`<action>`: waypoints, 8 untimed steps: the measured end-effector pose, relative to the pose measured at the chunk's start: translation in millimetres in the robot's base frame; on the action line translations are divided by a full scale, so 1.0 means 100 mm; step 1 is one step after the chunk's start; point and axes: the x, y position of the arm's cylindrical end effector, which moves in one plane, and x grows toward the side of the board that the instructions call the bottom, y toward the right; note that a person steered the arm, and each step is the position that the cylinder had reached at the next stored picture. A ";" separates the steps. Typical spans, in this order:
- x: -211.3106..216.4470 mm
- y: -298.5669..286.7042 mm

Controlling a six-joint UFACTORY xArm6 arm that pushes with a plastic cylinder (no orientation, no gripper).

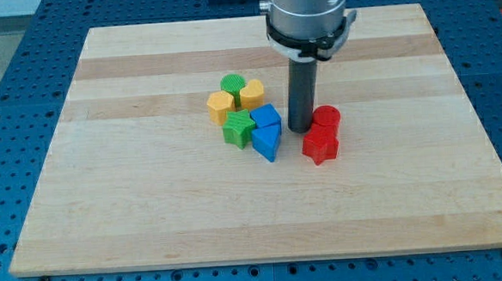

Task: Push the blue blocks towards the bottom center of the board

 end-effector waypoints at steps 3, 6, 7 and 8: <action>-0.04 0.02; -0.64 -0.25; -0.62 -0.46; -0.48 -0.52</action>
